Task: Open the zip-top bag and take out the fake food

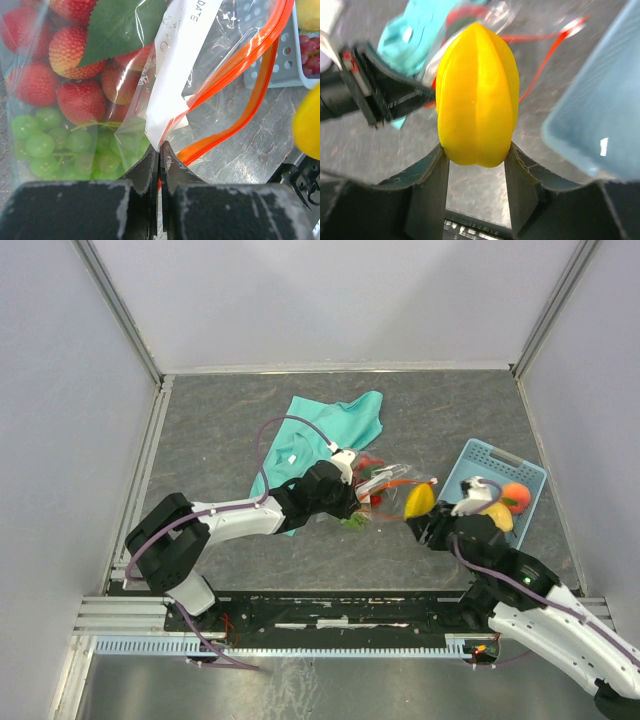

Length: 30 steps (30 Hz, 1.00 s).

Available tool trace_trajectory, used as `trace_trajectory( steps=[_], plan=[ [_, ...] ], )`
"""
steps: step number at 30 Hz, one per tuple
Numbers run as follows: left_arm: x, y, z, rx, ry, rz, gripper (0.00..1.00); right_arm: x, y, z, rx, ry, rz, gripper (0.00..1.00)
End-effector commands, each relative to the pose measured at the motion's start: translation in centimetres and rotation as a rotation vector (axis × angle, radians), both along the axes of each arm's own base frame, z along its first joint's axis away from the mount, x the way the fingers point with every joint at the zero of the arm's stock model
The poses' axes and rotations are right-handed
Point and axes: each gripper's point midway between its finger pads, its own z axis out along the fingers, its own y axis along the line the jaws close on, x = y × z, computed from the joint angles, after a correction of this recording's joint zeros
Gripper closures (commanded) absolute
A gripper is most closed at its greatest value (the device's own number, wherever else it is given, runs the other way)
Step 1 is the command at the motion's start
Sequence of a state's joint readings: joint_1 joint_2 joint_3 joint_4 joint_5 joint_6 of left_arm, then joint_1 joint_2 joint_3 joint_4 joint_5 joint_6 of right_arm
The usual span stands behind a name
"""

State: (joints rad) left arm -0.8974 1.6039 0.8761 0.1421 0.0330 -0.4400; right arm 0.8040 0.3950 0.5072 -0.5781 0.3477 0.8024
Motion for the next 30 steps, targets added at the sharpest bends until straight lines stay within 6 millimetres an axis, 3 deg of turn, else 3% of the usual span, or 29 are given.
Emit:
trace_trajectory(
  steps=[1, 4, 6, 14, 17, 20, 22, 25, 28, 30],
  plan=[
    [0.7, -0.3, 1.0, -0.018, -0.033, -0.009, 0.97, 0.7, -7.9, 4.1, -0.106, -0.138, -0.315, 0.72],
    [0.4, 0.0, 1.3, -0.032, -0.034, -0.011, 0.97, 0.8, -11.5, 3.3, -0.232, -0.143, -0.475, 0.69],
    [0.1, 0.1, 1.6, -0.039, -0.036, -0.014, 0.97, 0.9, -12.8, 2.6, -0.308, -0.128, -0.538, 0.67],
    [-0.7, 0.8, 2.6, -0.057, -0.043, -0.027, 0.97, 2.5, -12.3, -0.4, -0.308, -0.023, -0.618, 0.67],
    [-1.1, 1.1, 3.0, -0.063, -0.048, -0.032, 0.97, 3.5, -12.2, -2.9, -0.252, 0.069, -0.635, 0.50],
    [-1.5, 1.3, 3.3, -0.072, -0.051, -0.042, 0.97, 4.3, -11.5, -4.6, -0.208, 0.131, -0.598, 0.14],
    [-1.7, 1.4, 3.3, -0.070, -0.050, -0.053, 0.97, 4.8, -10.6, -4.3, -0.192, 0.119, -0.544, 0.04],
    [-1.8, 1.4, 3.4, -0.068, -0.049, -0.062, 0.97, 5.2, -8.9, -1.8, -0.156, 0.041, -0.421, 0.01],
    [-2.0, 1.1, 3.9, -0.084, -0.048, -0.076, 0.97, 5.2, -5.7, 1.2, -0.109, -0.072, -0.203, 0.03],
    [-2.1, 0.9, 4.3, -0.098, -0.047, -0.080, 0.97, 4.6, -3.2, 2.5, -0.070, -0.140, -0.040, 0.11]
  ],
)
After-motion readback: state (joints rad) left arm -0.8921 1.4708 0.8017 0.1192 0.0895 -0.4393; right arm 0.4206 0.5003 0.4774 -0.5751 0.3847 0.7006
